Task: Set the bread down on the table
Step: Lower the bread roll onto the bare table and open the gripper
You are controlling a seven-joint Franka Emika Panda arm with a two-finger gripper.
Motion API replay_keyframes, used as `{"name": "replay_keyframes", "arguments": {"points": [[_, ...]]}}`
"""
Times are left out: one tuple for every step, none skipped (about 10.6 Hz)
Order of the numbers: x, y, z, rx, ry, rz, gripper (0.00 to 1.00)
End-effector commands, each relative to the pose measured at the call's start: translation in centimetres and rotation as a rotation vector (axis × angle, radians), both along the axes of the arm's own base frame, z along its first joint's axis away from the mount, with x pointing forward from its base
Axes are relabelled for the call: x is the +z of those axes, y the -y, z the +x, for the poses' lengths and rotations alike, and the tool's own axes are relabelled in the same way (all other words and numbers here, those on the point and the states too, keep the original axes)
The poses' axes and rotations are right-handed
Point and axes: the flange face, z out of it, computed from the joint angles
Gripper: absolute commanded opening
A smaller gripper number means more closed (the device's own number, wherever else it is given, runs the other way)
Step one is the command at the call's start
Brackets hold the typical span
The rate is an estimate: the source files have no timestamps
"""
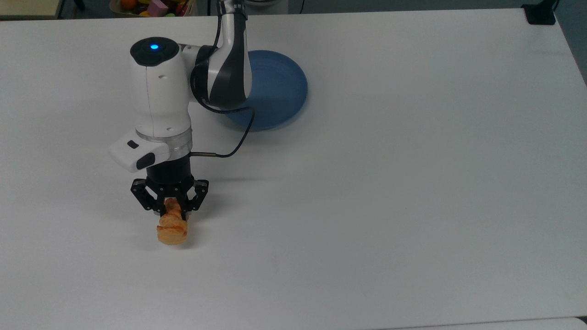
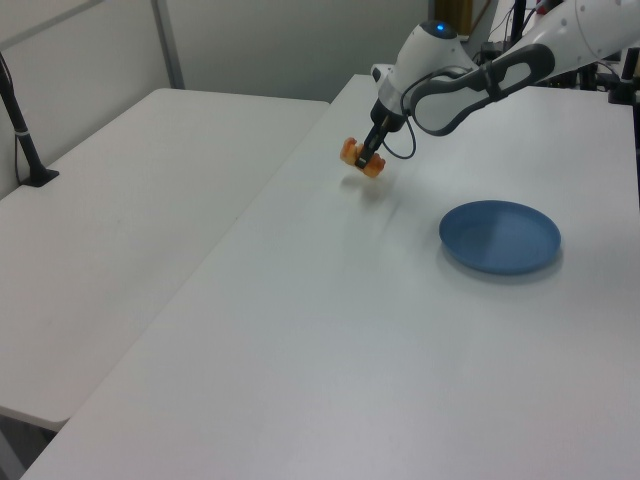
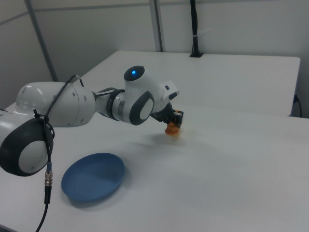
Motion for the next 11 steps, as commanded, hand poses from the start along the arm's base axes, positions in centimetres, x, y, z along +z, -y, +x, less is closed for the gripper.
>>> {"name": "replay_keyframes", "arguments": {"points": [[-1.4,-0.2,0.4,-0.007,0.012,0.001,0.43],[-1.5,-0.3,0.5,-0.006,0.030,0.002,0.60],[-1.8,-0.3,0.5,-0.005,0.032,0.001,0.78],[-1.9,-0.2,0.5,-0.004,0.030,-0.002,0.82],[-1.9,-0.2,0.5,-0.004,0.030,-0.002,0.95],[-1.9,-0.2,0.5,-0.004,0.030,-0.002,0.99],[-1.9,-0.3,0.5,-0.004,0.030,-0.002,1.00],[-1.5,-0.3,0.5,-0.004,0.034,-0.002,1.00],[-0.1,-0.4,0.5,-0.003,0.051,-0.003,1.00],[1.8,-0.3,0.1,-0.004,0.062,-0.006,1.00],[3.8,-0.5,-0.7,-0.002,0.071,-0.007,1.00]]}}
